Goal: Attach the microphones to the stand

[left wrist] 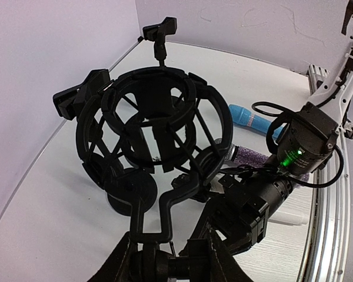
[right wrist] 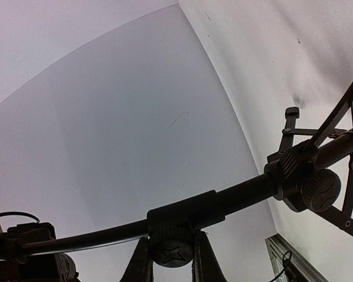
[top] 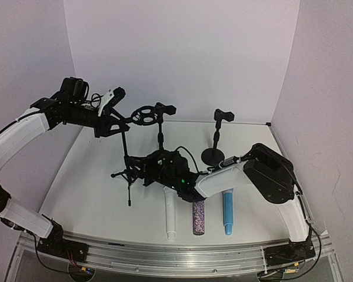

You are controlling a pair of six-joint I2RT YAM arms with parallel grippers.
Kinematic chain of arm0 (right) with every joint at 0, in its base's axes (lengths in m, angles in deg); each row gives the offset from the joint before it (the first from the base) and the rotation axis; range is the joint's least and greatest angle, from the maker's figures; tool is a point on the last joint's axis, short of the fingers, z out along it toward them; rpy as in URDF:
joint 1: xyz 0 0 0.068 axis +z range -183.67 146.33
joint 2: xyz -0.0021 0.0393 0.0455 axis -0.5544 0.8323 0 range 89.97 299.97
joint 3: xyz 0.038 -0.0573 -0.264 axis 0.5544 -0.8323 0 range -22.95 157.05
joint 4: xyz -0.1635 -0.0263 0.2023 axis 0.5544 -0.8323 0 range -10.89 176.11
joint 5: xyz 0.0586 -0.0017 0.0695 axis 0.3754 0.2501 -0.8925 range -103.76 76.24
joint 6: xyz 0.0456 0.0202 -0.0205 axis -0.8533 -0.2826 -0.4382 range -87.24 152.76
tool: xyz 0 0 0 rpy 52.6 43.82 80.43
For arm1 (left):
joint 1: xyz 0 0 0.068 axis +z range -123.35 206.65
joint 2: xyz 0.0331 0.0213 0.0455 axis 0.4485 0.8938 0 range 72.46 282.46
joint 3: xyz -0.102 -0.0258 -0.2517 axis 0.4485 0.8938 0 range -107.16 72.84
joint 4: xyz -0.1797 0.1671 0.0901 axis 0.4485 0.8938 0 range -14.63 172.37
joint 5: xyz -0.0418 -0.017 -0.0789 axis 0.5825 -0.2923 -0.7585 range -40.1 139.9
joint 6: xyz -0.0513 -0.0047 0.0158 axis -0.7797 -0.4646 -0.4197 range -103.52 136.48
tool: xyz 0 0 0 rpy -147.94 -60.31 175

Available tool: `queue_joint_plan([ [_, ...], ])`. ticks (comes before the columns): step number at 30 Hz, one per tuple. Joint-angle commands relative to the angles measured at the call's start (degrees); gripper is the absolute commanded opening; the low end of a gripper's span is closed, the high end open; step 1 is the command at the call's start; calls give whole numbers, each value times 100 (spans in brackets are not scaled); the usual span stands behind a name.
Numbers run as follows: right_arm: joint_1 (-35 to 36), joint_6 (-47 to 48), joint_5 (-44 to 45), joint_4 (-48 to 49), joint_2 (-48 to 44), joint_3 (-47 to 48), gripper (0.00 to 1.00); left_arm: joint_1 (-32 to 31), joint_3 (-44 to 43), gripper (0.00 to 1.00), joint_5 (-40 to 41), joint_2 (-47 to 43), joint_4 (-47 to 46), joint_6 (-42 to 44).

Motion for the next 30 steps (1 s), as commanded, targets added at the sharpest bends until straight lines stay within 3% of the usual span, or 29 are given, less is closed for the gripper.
queue_joint_plan([
  [1, -90, -2051, 749, -53, 18, -65, 5, -34, -137, 0, -412, -228, -214, -40],
  [6, -202, -1532, 586, 112, -177, -362, 48, -38, -137, 0, -355, -236, -220, -46],
  [8, -278, -1139, 449, 151, -344, -436, 56, -37, -136, 0, -336, -240, -198, -41],
  [15, -555, 559, -353, 151, -759, -757, 61, -35, -82, 0, -309, -282, -202, -42],
  [20, -778, 2356, -1649, -7, -689, -282, 58, -34, -66, 0, -290, -284, -202, -25],
  [23, -749, 4222, -1431, -75, -1039, -654, 56, -33, -73, 0, -290, -290, -214, -41],
  [27, -289, 7897, -154, -124, -1753, -1534, 56, -36, -49, 0, -291, -335, -215, -37],
  [30, -22, 10312, -108, -126, -1827, -1599, 55, -34, -32, 0, -305, -352, -212, -32],
])
